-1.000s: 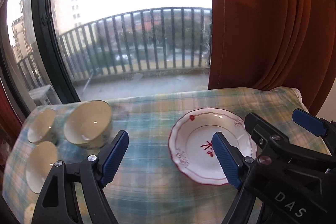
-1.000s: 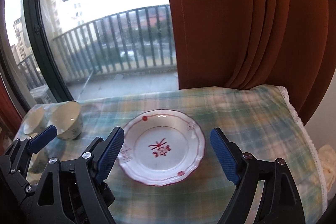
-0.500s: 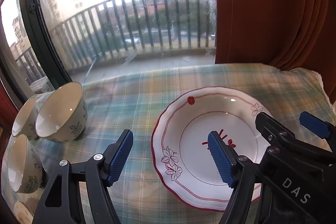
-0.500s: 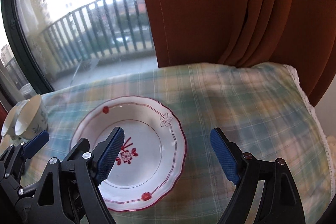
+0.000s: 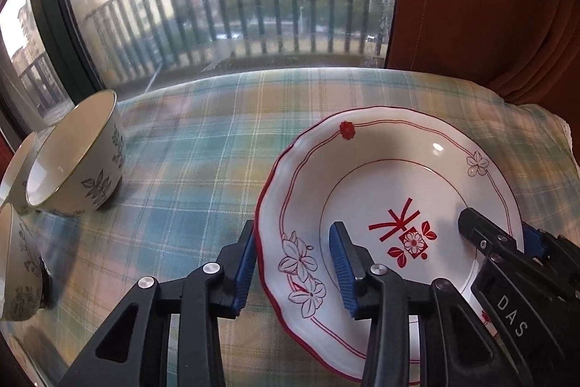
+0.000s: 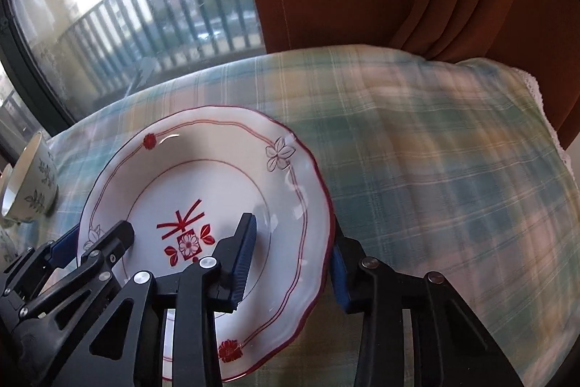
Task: Organize plates and bowls
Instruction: 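Grasp the red-patterned dish's rim with the right gripper and lift it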
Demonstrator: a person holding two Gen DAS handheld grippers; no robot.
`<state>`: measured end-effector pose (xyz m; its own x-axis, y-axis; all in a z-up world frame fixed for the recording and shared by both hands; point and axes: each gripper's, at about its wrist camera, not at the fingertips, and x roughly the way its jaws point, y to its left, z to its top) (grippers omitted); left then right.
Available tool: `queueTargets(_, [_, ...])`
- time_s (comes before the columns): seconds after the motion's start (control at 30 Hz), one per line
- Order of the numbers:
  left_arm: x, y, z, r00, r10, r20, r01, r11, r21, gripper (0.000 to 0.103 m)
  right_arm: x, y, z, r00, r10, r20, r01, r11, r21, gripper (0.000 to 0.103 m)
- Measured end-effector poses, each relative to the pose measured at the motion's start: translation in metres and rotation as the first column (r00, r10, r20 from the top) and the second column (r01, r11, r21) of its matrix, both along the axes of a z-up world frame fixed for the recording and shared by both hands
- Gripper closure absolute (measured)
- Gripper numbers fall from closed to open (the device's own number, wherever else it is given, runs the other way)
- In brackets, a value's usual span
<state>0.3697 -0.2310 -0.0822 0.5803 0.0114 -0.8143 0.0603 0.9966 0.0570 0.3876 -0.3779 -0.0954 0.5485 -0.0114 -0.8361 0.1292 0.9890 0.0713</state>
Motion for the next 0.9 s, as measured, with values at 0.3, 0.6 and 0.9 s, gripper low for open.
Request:
queueTargets(0.3, [-0.009, 0.002, -0.001, 0.999, -0.021, 0.024, 0.019, 0.997, 0.075, 0.063, -0.005, 0.011, 0.006, 0.991, 0.115, -0.068, -0.117, 0.993, -0.017, 0.062])
queueTargets(0.6, [-0.035, 0.036, 0.003, 0.998, -0.043, -0.044, 0.046, 0.996, 0.081, 0.063, -0.022, 0.040, 0.005, 0.936, 0.324, -0.135, -0.326, 0.945, 0.011, 0.062])
queueTargets(0.9, [-0.063, 0.070, 0.005, 0.993, -0.058, -0.102, 0.063, 0.997, 0.048, 0.063, -0.056, 0.073, 0.012, 0.901, 0.408, -0.146, -0.415, 0.910, -0.016, 0.062])
